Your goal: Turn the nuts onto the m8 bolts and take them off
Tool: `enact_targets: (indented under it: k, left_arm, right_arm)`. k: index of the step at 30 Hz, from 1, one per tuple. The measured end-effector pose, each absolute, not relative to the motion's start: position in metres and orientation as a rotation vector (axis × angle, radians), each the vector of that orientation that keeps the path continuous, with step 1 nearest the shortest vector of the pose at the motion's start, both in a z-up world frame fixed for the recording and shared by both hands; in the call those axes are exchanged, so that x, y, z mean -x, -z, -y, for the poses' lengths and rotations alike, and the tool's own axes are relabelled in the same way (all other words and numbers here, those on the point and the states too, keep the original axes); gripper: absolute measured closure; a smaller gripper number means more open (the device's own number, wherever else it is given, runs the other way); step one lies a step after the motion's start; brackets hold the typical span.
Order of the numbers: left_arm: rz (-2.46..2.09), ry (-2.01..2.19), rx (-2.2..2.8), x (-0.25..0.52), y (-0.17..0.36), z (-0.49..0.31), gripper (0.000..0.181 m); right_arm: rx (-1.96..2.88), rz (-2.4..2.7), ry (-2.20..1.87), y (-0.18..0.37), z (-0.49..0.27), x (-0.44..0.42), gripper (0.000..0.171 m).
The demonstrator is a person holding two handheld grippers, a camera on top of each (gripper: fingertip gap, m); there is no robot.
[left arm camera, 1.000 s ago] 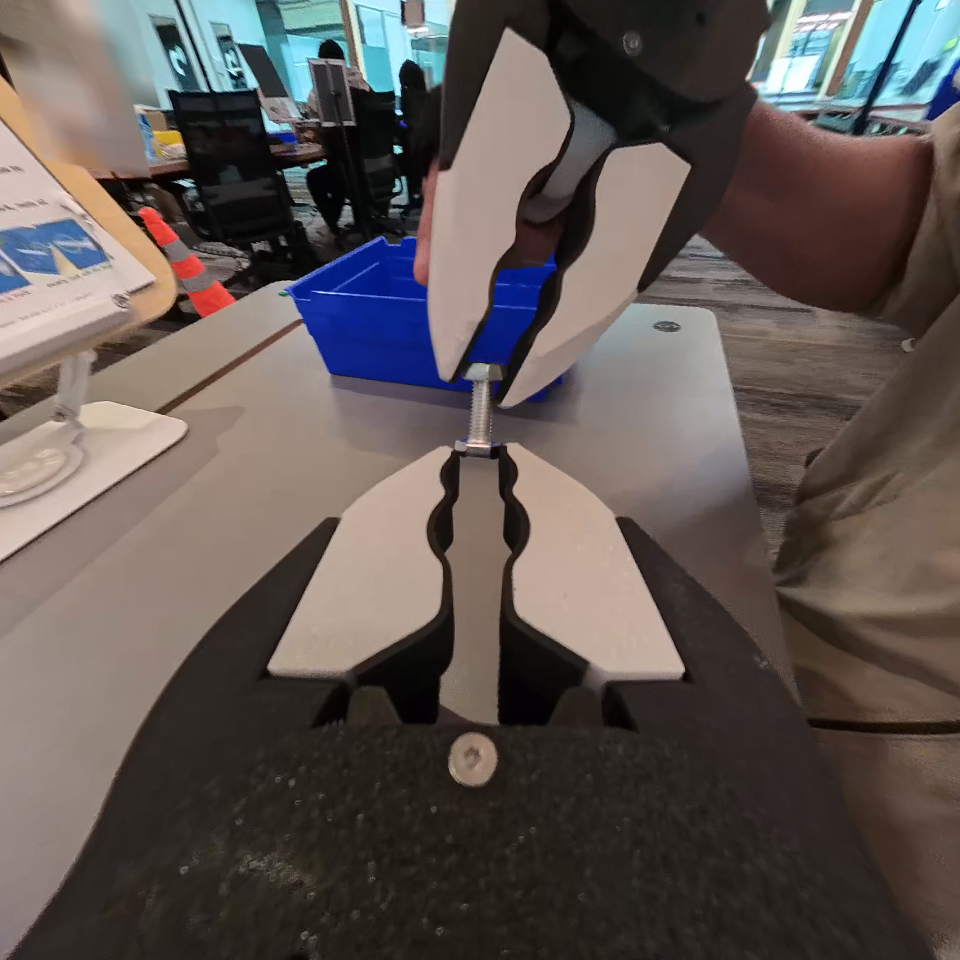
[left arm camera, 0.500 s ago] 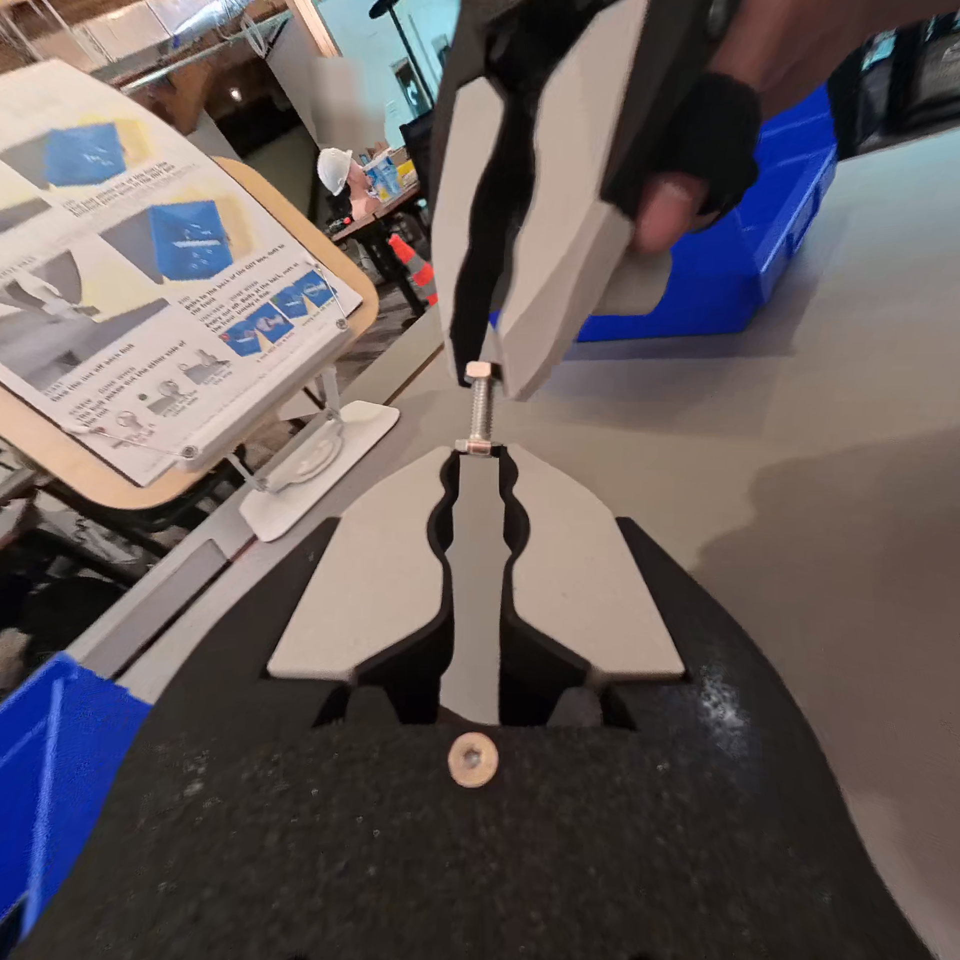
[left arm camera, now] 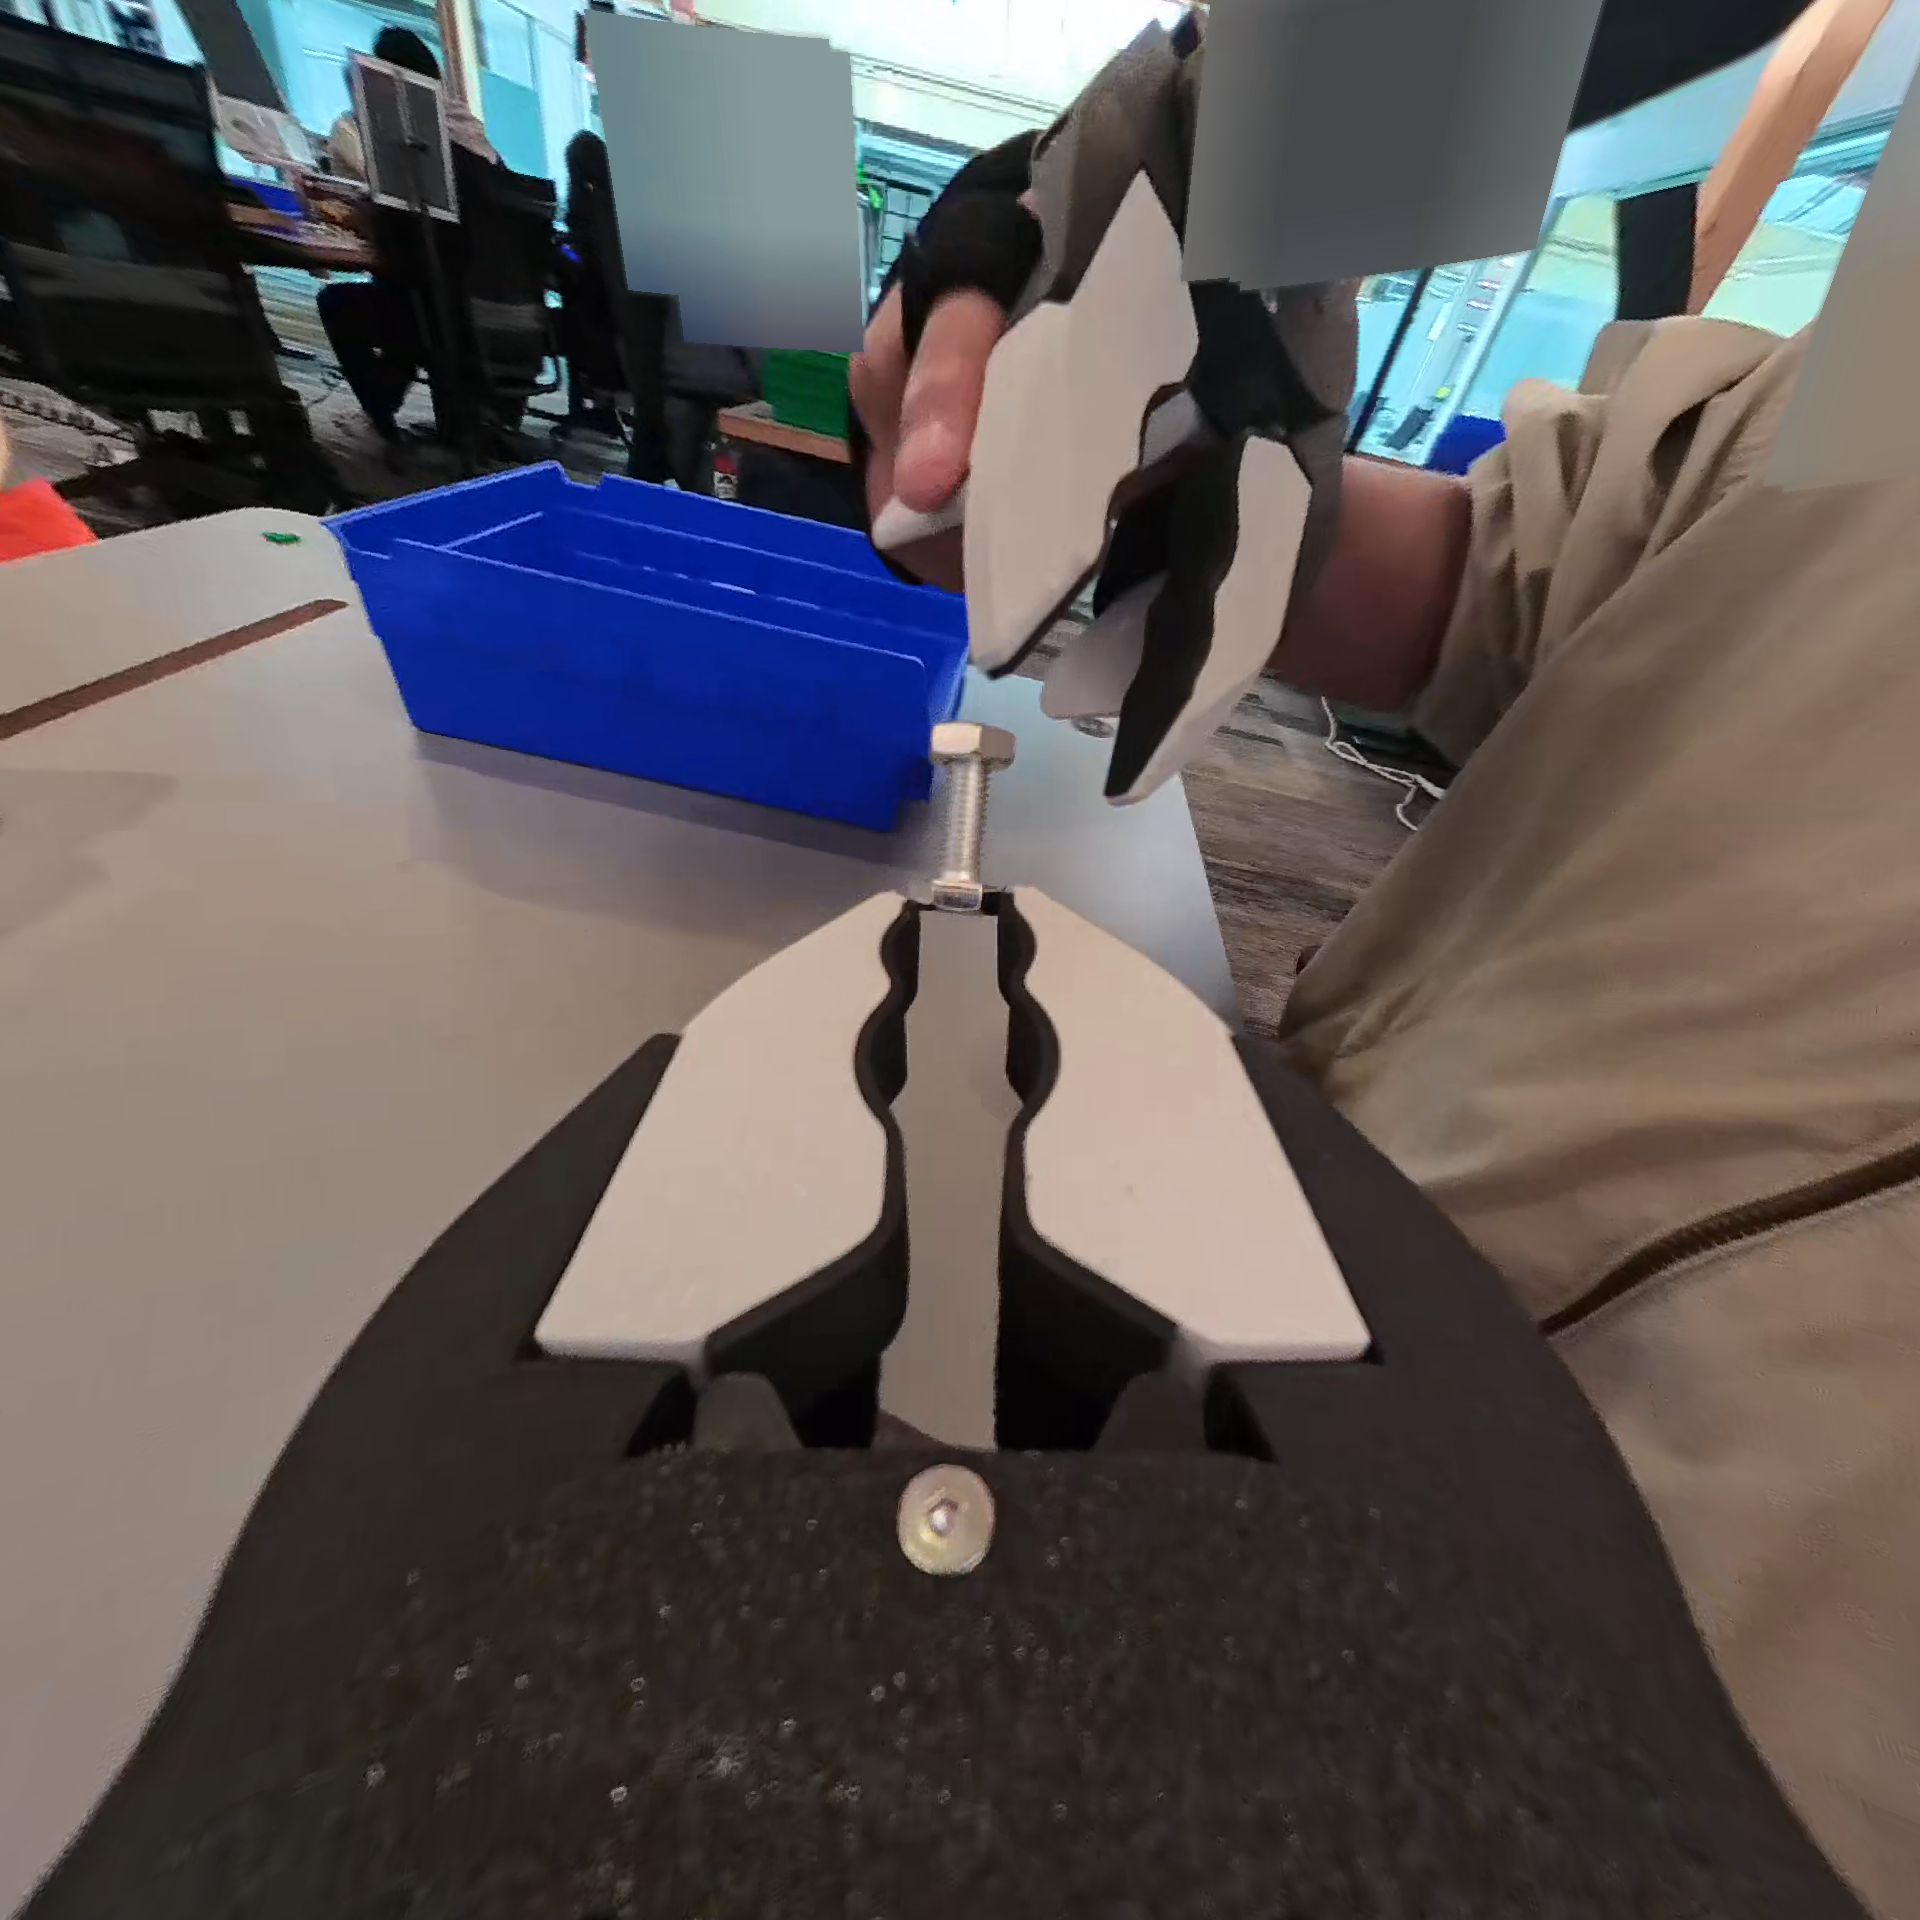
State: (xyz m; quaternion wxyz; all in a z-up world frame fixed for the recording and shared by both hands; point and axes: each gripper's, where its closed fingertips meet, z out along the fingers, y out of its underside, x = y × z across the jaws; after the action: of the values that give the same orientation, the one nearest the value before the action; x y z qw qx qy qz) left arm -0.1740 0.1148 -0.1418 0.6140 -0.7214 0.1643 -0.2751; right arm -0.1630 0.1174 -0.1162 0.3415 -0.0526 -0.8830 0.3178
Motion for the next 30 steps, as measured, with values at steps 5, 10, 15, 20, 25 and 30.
enact_targets:
  k: [5,10,15,20,25,30]
  left_arm:
    - [-0.44,0.696,1.669,0.162,0.143,-0.11,0.167]
    - [-0.474,0.707,1.676,0.156,0.144,-0.111,0.167]
    - [-0.474,0.514,1.711,0.164,0.15,-0.119,0.167]
    - [-0.484,0.145,1.743,0.175,0.155,-0.128,0.167]
    - [-0.521,-0.332,1.752,0.185,0.16,-0.134,0.167]
    - [-0.488,-0.294,1.755,0.183,0.164,-0.132,0.167]
  right_arm:
    - [0.139,2.346,-0.836,0.12,-0.118,0.164,0.135]
    - [0.14,2.37,-0.842,0.127,-0.116,0.162,0.155]
    - [0.325,2.386,-0.882,0.131,-0.122,0.168,0.155]
    - [0.551,2.384,-0.932,0.138,-0.132,0.173,0.155]
    - [0.837,2.377,-1.025,0.149,-0.138,0.177,0.156]
    - [0.918,2.369,-1.121,0.153,-0.134,0.173,0.155]
